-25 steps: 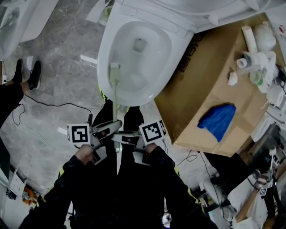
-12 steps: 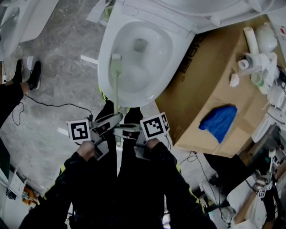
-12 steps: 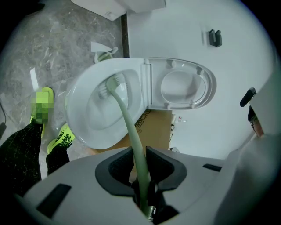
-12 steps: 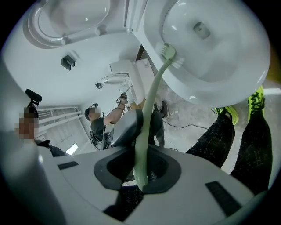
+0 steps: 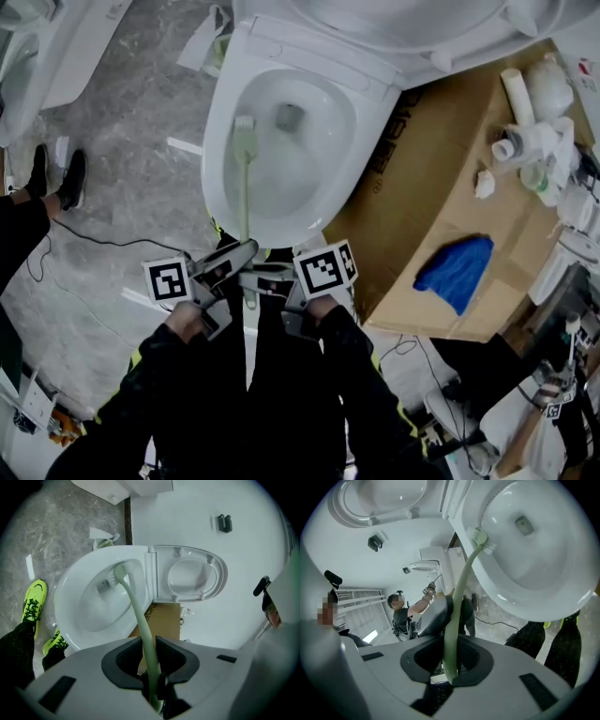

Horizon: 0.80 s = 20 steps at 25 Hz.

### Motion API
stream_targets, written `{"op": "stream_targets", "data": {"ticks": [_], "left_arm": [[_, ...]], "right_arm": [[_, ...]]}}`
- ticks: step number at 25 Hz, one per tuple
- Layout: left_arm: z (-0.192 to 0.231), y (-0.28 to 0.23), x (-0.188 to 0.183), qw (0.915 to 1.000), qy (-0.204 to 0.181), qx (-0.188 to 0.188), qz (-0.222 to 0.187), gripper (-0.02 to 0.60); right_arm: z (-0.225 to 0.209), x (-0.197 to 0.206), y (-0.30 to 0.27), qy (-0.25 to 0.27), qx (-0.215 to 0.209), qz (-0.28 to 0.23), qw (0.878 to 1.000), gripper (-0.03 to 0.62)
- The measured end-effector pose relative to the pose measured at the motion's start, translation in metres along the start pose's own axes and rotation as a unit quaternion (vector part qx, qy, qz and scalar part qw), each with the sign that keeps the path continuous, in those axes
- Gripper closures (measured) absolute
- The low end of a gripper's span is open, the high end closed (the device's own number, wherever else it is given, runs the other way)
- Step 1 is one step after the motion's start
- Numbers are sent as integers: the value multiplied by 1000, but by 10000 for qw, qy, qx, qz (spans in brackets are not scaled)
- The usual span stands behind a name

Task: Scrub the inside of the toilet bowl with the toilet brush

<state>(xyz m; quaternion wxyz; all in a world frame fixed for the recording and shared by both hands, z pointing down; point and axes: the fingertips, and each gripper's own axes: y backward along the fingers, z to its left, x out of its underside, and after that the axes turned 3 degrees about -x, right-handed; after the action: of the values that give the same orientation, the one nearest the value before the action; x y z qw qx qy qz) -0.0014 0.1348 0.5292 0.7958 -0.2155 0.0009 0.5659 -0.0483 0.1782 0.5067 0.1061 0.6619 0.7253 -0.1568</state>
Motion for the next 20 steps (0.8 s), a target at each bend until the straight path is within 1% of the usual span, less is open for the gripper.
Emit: {"op": "stream_targets", "data": {"ticks": [4, 10, 12, 17, 20], "left_arm": [[-4, -13, -14, 9999, -110, 74, -48, 495], [-8, -26, -34, 9993, -252, 244, -125, 494], [-9, -30, -39, 9992, -278, 276, -121, 495], [-11, -42, -52, 9986, -373, 370, -92, 495], [-16, -48, -58, 9979, -455, 456, -62, 495]], "right_arm": [[-1, -19, 7, 240, 119, -13, 9996, 537], [-3, -41, 10, 362, 201, -83, 9991, 537], [-6, -47, 12, 334, 242, -138, 9991, 537], [-5, -66, 15, 540, 300, -254, 9978, 536], [-5, -74, 18, 544, 333, -319, 9975, 537]]}}
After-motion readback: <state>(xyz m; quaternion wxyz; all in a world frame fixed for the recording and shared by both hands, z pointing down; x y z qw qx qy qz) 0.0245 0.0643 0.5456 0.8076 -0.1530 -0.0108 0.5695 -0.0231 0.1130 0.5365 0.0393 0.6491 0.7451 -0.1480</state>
